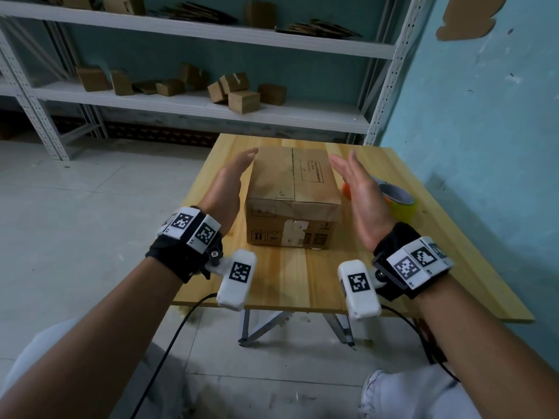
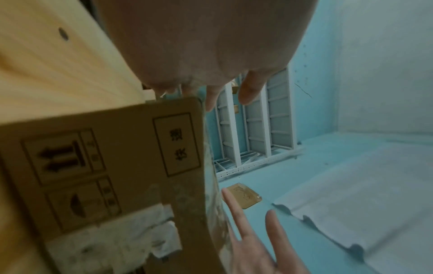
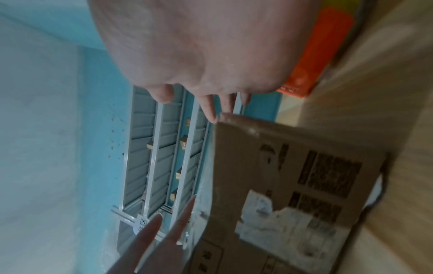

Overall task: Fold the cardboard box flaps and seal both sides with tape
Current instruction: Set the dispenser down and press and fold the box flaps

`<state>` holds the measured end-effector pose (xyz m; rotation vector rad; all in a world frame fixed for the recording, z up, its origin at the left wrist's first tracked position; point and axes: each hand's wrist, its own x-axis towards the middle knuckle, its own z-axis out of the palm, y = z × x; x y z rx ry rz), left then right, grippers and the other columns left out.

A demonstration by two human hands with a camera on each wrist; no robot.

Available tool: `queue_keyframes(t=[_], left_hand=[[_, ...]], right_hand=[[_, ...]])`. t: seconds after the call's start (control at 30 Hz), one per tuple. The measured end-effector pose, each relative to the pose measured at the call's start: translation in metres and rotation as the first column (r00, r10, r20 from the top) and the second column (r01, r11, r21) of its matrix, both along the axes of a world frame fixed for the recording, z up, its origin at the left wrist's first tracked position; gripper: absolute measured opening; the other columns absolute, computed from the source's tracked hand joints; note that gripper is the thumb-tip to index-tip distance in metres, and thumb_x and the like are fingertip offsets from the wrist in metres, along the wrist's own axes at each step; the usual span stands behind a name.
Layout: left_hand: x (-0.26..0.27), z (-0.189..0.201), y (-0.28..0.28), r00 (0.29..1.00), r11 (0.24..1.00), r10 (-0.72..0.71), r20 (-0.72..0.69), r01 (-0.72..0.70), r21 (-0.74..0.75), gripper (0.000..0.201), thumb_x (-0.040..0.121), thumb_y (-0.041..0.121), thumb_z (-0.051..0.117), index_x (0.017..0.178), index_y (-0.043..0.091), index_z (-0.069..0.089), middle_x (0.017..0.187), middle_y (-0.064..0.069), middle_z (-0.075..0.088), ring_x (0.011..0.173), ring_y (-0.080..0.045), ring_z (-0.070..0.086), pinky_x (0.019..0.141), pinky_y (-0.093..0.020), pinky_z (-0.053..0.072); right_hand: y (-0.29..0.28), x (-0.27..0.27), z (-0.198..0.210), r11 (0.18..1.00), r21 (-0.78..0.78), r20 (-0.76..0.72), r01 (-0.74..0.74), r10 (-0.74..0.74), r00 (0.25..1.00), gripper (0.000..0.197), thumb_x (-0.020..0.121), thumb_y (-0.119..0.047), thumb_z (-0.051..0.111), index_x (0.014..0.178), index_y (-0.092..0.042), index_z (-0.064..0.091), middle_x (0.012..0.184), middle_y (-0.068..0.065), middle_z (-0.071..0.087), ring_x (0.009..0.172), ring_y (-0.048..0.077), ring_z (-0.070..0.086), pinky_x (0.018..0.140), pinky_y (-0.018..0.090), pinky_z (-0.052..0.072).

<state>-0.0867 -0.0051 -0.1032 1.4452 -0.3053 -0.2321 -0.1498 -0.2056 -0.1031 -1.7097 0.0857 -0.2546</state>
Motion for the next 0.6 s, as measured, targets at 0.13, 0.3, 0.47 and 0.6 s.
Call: queue_keyframes(t=[0.13,0.3,0.47,0.6], left_hand=[[-0.001,0.002,0.01,0.969,0.968,-0.054,0.239,-0.008,0.25,0.037,0.101,0.025,0.039,0.137,0.026,0.048,0.148,0.008,0.038,0.131,-0.009,0.034,0.101,-0.027,0.033],[-0.006,-0.01,0.015,0.871,0.866,-0.198,0.449,-0.059,0.496,0.031,0.096,0.031,0.052,0.126,0.029,0.061,0.141,0.018,0.047,0.137,-0.003,0.032,0.111,-0.036,0.033],[-0.006,-0.014,0.014,0.817,0.842,-0.201,0.541,-0.138,0.522,0.033,0.089,0.036,0.061,0.121,0.029,0.064,0.136,0.015,0.053,0.137,-0.002,0.032,0.113,-0.041,0.032],[-0.007,-0.015,0.012,0.82,0.828,-0.211,0.532,-0.14,0.544,0.034,0.085,0.039,0.065,0.119,0.034,0.064,0.138,0.016,0.05,0.136,-0.004,0.031,0.111,-0.045,0.034]], right_hand=[[-0.003,-0.005,0.002,0.979,-0.192,0.054,-0.07,0.081,0.995,0.039,0.104,-0.041,0.036,0.138,-0.03,0.053,0.147,-0.015,0.045,0.127,-0.009,0.038,0.104,0.018,0.028],[0.001,-0.006,-0.007,0.929,-0.331,0.082,-0.165,0.202,0.976,0.028,0.1,-0.025,0.051,0.124,-0.024,0.066,0.136,-0.016,0.057,0.13,-0.007,0.043,0.107,0.013,0.031],[0.002,-0.001,-0.016,0.896,-0.425,0.11,-0.13,0.194,0.975,0.026,0.095,-0.027,0.06,0.12,-0.027,0.068,0.137,-0.016,0.056,0.137,-0.006,0.033,0.117,0.026,0.023],[0.005,0.001,-0.021,0.891,-0.445,0.145,-0.087,0.168,0.975,0.031,0.09,-0.029,0.068,0.121,-0.028,0.068,0.136,-0.017,0.057,0.138,-0.004,0.033,0.12,0.038,0.023]])
